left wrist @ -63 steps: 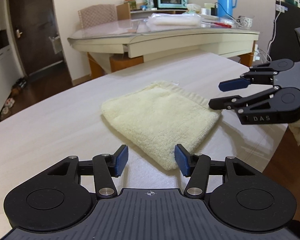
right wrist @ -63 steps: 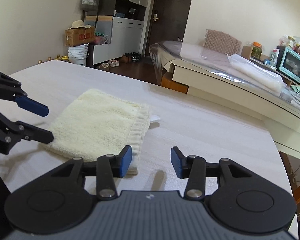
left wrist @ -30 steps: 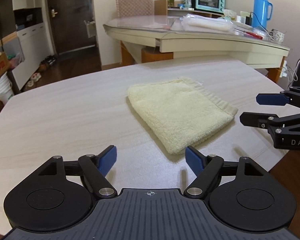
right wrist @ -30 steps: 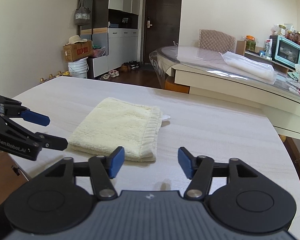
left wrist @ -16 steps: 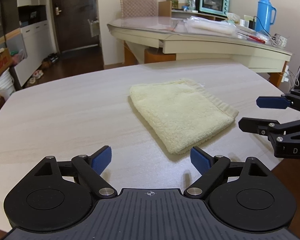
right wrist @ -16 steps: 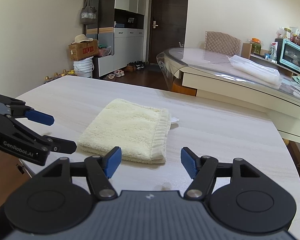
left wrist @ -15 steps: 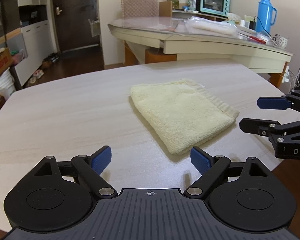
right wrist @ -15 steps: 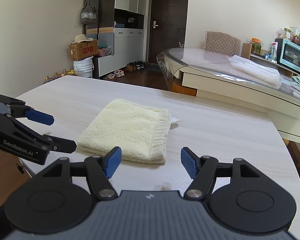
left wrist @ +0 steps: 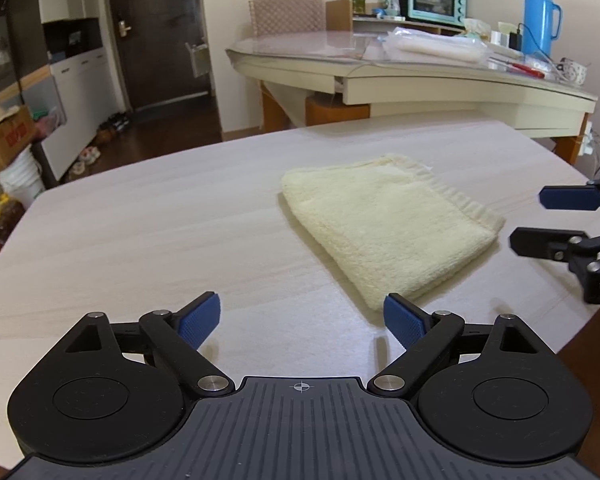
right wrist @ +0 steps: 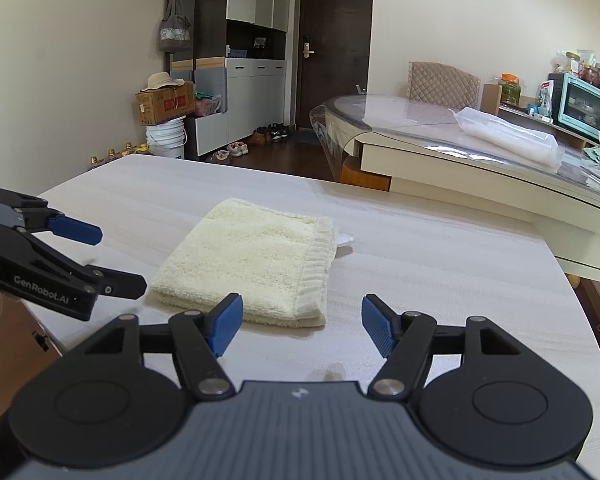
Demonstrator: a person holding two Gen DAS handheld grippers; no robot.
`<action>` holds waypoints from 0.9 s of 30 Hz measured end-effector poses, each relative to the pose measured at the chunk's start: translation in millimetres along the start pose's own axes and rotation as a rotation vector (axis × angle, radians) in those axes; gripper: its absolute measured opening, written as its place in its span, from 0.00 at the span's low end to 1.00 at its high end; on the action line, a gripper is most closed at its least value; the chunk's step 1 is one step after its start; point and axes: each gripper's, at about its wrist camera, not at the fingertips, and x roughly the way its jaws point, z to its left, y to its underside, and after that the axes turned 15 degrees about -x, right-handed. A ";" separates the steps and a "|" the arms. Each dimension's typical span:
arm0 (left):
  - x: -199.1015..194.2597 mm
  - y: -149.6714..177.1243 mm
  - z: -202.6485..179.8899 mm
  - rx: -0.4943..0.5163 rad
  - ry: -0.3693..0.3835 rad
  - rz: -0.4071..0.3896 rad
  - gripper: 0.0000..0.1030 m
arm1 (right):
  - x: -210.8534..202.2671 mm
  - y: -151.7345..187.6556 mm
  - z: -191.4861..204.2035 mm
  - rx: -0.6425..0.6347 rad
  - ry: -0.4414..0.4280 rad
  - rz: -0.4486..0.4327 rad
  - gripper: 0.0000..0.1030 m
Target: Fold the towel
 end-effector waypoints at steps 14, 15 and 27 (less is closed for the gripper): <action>-0.4 -3.5 6.9 0.000 0.029 -0.022 0.90 | 22.0 7.8 -9.5 0.139 -0.083 0.017 0.48; 1.1 -3.3 7.7 -0.003 0.030 -0.018 0.90 | 22.7 8.2 -9.7 0.144 -0.082 0.018 0.43; 12.1 -7.7 20.7 -0.023 0.032 -0.012 0.90 | 12.4 -9.1 4.1 0.029 -0.007 -0.035 0.07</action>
